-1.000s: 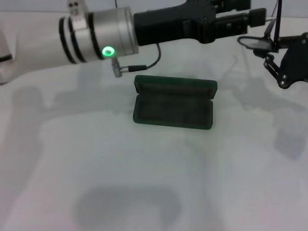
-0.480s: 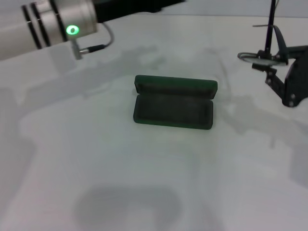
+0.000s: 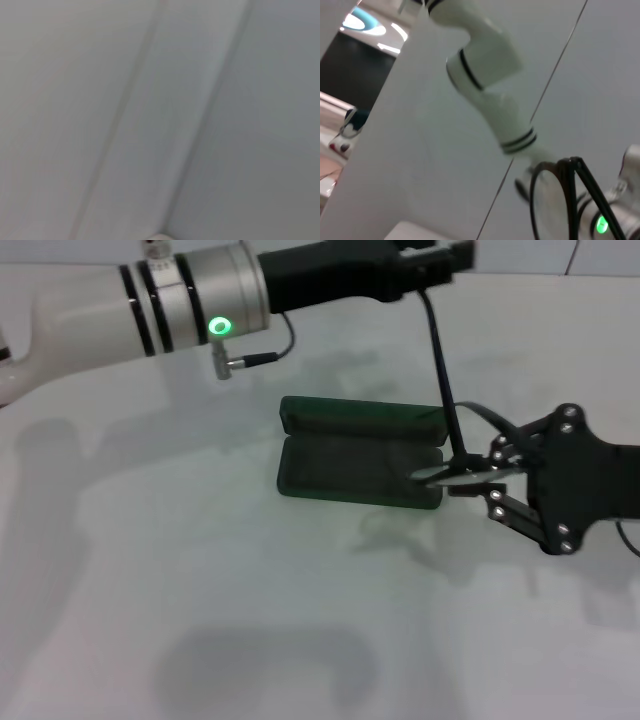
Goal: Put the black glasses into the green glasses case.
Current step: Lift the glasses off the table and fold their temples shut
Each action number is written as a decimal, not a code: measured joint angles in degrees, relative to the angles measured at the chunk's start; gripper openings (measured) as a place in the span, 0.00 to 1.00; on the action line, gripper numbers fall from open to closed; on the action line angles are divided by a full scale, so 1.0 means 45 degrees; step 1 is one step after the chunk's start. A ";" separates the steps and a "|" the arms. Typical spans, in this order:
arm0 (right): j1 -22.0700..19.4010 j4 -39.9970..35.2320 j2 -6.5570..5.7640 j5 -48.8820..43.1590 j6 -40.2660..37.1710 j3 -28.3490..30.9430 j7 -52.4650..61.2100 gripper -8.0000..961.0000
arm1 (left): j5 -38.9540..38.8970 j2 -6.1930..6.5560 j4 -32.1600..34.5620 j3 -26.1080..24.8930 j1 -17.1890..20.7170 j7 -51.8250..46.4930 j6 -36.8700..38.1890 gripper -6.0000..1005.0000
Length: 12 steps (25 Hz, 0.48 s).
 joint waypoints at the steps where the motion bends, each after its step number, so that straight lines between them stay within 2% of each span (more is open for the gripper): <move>1: 0.0064 -0.0003 0.0018 -0.0137 0.0328 -0.0011 0.0202 0.12 | 0.0104 0.0001 0.0012 0.0000 -0.0047 0.0073 0.0198 0.65; 7: 0.0124 0.0058 0.0110 -0.0172 0.1555 0.0169 0.0762 0.12 | 0.1201 0.0103 -0.0076 -0.0002 -0.0067 0.0986 0.2540 0.65; 12: 0.0094 0.0042 0.0111 -0.0037 0.1938 0.0273 0.0956 0.12 | 0.1907 0.0289 -0.0096 -0.0003 -0.0029 0.1075 0.3244 0.65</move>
